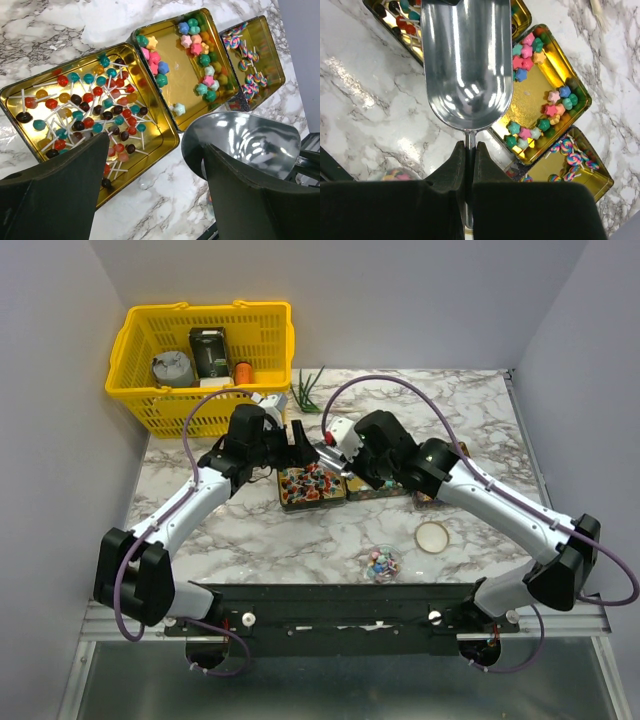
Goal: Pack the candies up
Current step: Adjust the spatula.
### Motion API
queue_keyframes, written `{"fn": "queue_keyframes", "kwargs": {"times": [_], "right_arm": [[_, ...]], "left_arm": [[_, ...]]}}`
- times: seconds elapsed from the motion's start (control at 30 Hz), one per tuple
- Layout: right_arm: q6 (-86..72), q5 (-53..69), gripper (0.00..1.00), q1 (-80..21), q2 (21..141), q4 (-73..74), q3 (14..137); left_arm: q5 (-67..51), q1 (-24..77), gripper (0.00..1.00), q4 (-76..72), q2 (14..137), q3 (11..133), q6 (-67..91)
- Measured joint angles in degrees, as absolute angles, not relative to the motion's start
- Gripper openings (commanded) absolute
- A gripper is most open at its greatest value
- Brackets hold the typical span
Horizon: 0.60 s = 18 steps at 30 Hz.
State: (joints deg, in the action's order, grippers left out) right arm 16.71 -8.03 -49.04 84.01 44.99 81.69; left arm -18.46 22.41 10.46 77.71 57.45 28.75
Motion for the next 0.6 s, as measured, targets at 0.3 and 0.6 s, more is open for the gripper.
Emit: {"fn": "queue_keyframes", "kwargs": {"times": [0.3, 0.6], "right_arm": [[17.8, -6.3, 0.01, -49.1, 80.0, 42.4, 81.0], [18.7, -7.1, 0.01, -49.1, 83.6, 41.1, 81.2]], "left_arm": [[-18.4, 22.2, 0.84, 12.8, 82.1, 58.4, 28.3], [-13.7, 21.6, 0.94, 17.9, 82.7, 59.8, 27.9]]}}
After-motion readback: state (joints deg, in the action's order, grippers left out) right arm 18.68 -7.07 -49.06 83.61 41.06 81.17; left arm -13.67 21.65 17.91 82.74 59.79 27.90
